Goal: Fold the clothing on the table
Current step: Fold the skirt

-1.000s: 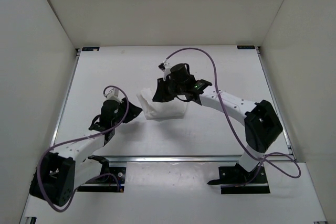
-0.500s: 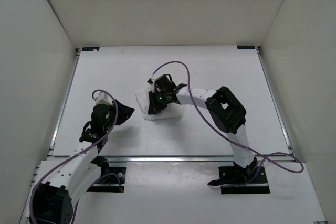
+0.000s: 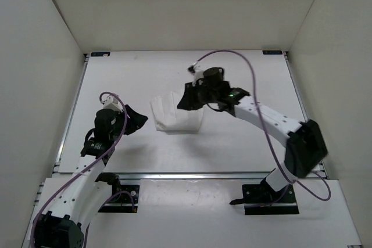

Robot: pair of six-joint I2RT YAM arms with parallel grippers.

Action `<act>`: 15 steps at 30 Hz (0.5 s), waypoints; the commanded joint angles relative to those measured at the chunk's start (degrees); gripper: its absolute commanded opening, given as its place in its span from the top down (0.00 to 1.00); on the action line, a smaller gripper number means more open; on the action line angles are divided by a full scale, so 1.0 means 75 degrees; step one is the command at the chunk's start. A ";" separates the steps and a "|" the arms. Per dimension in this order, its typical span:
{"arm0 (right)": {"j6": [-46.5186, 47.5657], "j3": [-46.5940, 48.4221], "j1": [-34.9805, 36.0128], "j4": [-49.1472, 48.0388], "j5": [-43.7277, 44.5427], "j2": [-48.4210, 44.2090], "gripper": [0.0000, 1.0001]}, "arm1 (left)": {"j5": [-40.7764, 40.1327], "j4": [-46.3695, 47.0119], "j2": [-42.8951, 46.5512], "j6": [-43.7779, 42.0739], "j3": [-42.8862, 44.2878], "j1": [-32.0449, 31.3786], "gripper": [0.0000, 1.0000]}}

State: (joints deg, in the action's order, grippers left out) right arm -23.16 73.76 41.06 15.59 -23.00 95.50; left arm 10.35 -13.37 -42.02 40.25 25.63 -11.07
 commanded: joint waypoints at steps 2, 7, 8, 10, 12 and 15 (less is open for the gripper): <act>-0.0381 -0.1290 -0.1055 -0.1376 -0.0588 -0.1645 0.81 | 0.0949 -0.0574 0.0084 -0.0619 0.0508 -0.0059 0.42; -0.0265 -0.2251 -0.1688 -0.1179 -0.0414 -0.2467 0.79 | 0.1305 -0.1414 -0.0560 -0.1440 0.1140 0.0012 0.05; -0.0194 -0.2299 -0.1736 -0.1131 -0.0425 -0.2561 0.79 | 0.1106 -0.1440 -0.0619 -0.1603 0.1292 -0.0047 0.02; -0.0217 -0.2590 -0.2051 -0.1048 -0.0529 -0.2748 0.79 | 0.1000 -0.1709 -0.0784 -0.1686 0.1481 -0.0118 0.01; -0.0205 -0.2756 -0.2250 -0.1153 -0.0577 -0.2936 0.79 | 0.1302 -0.1513 -0.0773 -0.1687 0.1319 -0.0210 0.01; -0.0264 -0.2920 -0.2381 -0.1282 -0.0705 -0.3008 0.78 | 0.1455 -0.1103 -0.0585 -0.1570 0.1108 -0.0409 0.01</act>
State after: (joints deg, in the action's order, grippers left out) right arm -25.34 51.46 24.38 8.97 -26.65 75.79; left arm 18.59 -22.83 -48.14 29.71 34.20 -12.53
